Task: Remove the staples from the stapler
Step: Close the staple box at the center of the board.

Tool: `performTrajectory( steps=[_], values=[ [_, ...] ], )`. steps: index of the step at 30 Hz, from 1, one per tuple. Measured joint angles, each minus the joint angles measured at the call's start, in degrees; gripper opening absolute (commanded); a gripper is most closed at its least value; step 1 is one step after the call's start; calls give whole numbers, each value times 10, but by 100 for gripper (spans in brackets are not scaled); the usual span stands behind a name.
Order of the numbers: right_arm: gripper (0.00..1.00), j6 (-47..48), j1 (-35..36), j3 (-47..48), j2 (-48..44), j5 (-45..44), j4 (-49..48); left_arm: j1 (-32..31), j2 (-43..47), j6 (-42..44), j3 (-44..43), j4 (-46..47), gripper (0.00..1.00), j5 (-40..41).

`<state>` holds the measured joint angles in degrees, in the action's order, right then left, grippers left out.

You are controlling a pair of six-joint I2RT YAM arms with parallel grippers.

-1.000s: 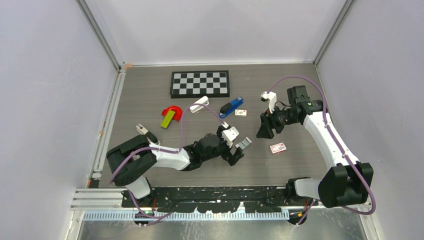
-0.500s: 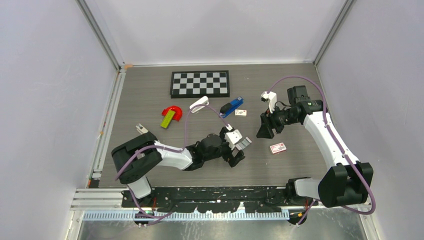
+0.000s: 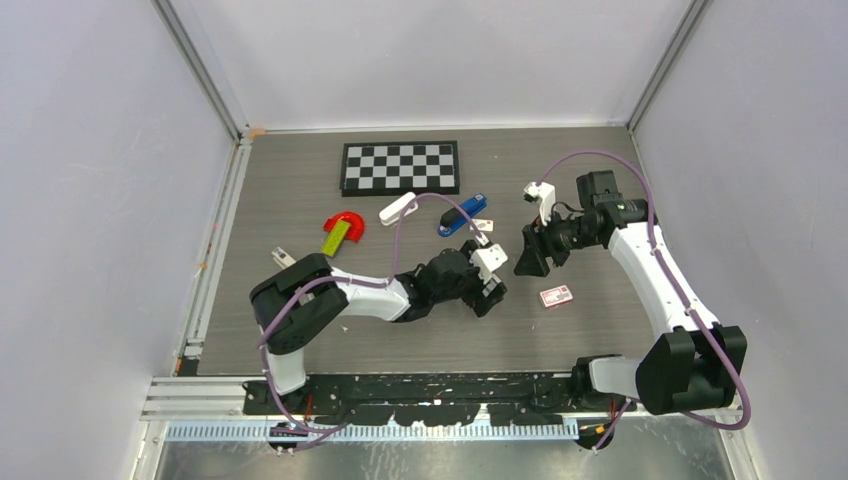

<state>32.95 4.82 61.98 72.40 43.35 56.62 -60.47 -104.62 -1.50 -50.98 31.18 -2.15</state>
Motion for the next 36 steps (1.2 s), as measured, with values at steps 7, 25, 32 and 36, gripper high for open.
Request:
performTrajectory(
  steps=[7, 25, 32, 36],
  values=[
    [65, 0, -5, 3, 0, 1, 3, 5, -15, 0, -31, -64, 78, 22],
    [65, 0, -8, 4, 4, 3, 5, 5, -63, 0, -81, -139, 58, 25],
    [65, 0, -8, 4, 4, 3, 5, 5, -68, 0, -89, -143, 40, 23],
    [65, 1, -9, 4, 4, 3, 5, 5, -68, 2, -89, -144, 36, 23]
  ],
)
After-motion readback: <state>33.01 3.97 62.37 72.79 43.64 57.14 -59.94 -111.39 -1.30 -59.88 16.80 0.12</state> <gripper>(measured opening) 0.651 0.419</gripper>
